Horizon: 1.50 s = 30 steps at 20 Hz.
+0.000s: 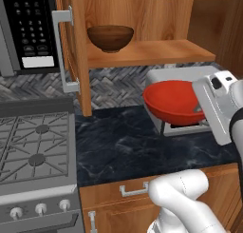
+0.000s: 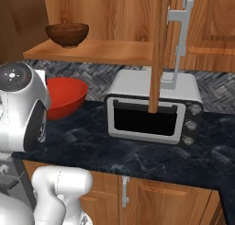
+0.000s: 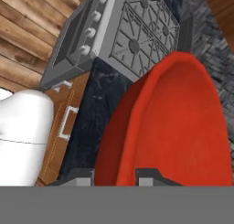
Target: Pick up the bowls from the cabinet and place each bowl in front of a stool on the dining counter.
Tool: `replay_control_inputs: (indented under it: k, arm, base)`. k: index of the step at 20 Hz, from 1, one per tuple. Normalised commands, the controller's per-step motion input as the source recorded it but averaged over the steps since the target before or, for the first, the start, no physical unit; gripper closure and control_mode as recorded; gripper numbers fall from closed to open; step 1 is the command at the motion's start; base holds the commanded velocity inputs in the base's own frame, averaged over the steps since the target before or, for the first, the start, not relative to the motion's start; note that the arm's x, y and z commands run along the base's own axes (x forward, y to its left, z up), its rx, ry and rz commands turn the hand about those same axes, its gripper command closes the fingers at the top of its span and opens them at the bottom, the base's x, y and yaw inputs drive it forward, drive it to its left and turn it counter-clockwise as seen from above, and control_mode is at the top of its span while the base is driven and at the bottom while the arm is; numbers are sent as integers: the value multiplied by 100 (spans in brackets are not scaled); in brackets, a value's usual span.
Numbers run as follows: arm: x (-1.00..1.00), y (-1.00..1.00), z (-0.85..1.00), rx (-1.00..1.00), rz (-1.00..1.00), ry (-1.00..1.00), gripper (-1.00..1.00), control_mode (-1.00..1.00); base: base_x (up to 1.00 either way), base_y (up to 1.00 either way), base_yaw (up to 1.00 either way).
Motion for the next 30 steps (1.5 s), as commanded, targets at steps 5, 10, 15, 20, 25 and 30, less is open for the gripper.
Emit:
replay_control_inputs:
  k: [5,10,15,20,25,30]
  arm:
    - [0,4,-10,7,0,0,100,-100]
    - [0,3,-6,2,0,0,100,-100]
    - [0,0,0,0,0,0,100,-100]
    - [-2,0,0,0,0,0,100,-100]
    - [0,0,0,0,0,0,100,100]
    - [0,0,0,0,0,0,100,100]
  base:
    - [0,0,0]
    - [0,0,0]
    - [0,0,0]
    - [0,0,0]
    - [-53,0,1]
    - [-71,0,0]
